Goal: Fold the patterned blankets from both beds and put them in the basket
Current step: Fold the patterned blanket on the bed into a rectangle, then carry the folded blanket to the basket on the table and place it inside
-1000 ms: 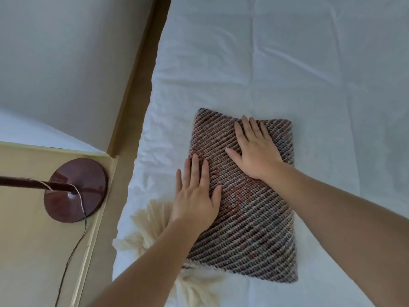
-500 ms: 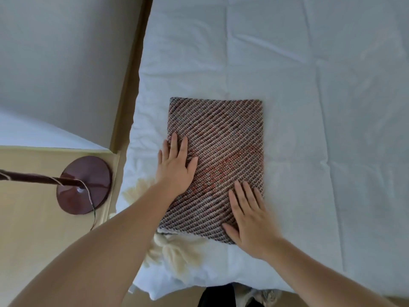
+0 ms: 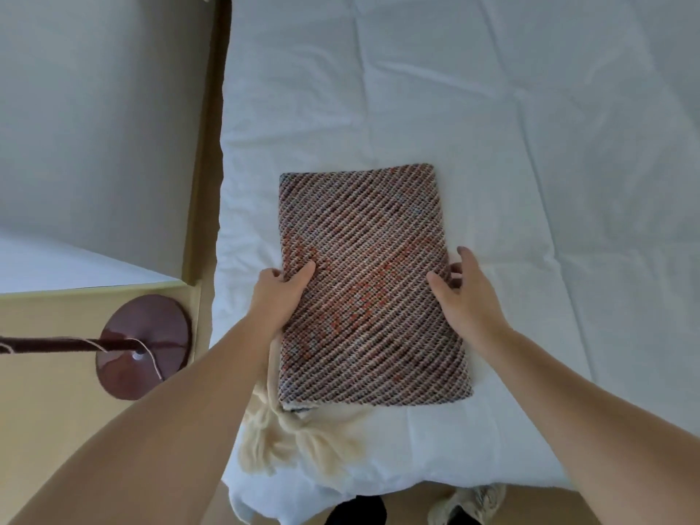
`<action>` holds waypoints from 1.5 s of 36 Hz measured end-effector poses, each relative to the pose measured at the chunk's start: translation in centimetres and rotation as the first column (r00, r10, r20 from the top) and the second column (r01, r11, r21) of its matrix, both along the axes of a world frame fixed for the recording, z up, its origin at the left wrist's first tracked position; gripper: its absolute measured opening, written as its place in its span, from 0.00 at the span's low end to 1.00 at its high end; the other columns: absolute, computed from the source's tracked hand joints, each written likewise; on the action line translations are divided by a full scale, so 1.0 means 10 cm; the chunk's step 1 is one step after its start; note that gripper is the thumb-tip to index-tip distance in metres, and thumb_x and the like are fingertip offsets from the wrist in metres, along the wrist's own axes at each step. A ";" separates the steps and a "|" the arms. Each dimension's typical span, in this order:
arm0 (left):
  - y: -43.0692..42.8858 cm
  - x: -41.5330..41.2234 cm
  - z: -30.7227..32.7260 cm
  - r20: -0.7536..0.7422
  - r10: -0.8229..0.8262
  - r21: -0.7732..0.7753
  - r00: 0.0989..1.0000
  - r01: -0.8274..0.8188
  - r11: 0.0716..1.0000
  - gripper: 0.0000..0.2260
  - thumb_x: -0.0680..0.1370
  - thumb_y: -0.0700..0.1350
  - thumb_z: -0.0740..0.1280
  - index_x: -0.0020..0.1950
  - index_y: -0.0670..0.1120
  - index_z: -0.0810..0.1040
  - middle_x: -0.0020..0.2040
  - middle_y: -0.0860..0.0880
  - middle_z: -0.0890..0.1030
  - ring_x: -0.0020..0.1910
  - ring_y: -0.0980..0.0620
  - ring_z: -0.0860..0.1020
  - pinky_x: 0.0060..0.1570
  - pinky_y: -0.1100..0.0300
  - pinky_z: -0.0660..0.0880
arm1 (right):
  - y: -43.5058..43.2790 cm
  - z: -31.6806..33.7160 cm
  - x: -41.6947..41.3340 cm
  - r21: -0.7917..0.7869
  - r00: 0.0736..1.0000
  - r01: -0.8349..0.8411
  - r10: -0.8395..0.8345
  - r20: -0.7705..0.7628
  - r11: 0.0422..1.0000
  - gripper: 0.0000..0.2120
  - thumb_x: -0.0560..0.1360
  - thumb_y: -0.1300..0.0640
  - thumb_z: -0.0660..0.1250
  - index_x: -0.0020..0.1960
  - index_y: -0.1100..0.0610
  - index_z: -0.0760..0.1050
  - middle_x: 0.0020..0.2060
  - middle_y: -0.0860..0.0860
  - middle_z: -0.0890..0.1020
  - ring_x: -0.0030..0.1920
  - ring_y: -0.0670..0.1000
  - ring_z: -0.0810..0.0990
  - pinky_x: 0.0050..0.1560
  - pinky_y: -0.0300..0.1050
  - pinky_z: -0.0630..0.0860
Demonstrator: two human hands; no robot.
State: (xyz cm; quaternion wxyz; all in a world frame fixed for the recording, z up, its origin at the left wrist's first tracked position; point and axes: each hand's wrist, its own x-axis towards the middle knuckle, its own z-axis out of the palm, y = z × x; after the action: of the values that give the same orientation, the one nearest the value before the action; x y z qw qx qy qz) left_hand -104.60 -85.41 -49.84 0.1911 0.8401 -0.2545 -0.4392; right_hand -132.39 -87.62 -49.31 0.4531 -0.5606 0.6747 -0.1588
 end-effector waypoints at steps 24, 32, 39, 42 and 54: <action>-0.32 -0.45 1.70 0.141 -0.461 -0.264 0.876 0.483 0.835 0.14 0.78 0.53 0.65 0.58 0.47 0.68 0.48 0.51 0.77 0.46 0.50 0.77 0.47 0.54 0.75 | -0.13 1.63 -0.14 -0.011 0.965 0.258 -0.257 0.051 0.966 0.18 0.76 0.49 0.68 0.63 0.53 0.71 0.50 0.46 0.77 0.47 0.49 0.76 0.49 0.43 0.71; -0.53 -1.26 3.10 0.111 -0.629 -0.448 0.770 0.604 0.660 0.12 0.78 0.53 0.65 0.56 0.49 0.69 0.46 0.54 0.76 0.46 0.51 0.77 0.48 0.55 0.73 | 0.25 3.13 -0.96 -0.194 0.886 0.463 -0.456 0.083 0.865 0.19 0.76 0.51 0.68 0.64 0.53 0.71 0.49 0.47 0.77 0.47 0.48 0.75 0.49 0.43 0.69; -0.44 -2.33 4.09 0.158 -0.782 -0.609 0.603 0.683 0.403 0.11 0.79 0.52 0.64 0.57 0.49 0.68 0.46 0.56 0.75 0.44 0.57 0.75 0.47 0.58 0.71 | 0.93 4.17 -1.87 -0.376 0.768 0.621 -0.629 0.117 0.688 0.18 0.75 0.51 0.69 0.62 0.53 0.72 0.51 0.47 0.78 0.50 0.49 0.76 0.52 0.44 0.70; -0.34 -2.82 4.37 0.180 -0.832 -0.660 0.525 0.691 0.294 0.12 0.79 0.52 0.64 0.59 0.49 0.68 0.48 0.55 0.75 0.45 0.56 0.75 0.48 0.59 0.70 | 1.29 4.44 -2.26 -0.429 0.716 0.670 -0.680 0.159 0.605 0.17 0.74 0.52 0.70 0.62 0.52 0.73 0.52 0.46 0.79 0.52 0.48 0.77 0.52 0.44 0.71; 0.79 -5.22 4.87 0.239 -0.954 -0.728 0.181 0.683 -0.053 0.15 0.80 0.52 0.62 0.64 0.49 0.67 0.54 0.56 0.74 0.52 0.55 0.74 0.54 0.59 0.69 | 3.16 4.79 -3.98 -0.548 0.443 0.794 -0.868 0.225 0.263 0.21 0.74 0.51 0.70 0.65 0.53 0.73 0.54 0.46 0.80 0.55 0.49 0.79 0.57 0.45 0.74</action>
State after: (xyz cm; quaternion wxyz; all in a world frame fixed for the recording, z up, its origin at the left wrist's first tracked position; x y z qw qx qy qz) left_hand -156.80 -77.52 -1.14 0.2248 0.2515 -0.8214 -0.4599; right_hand -172.18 -56.03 -1.37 0.0636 -0.2384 0.8075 -0.5358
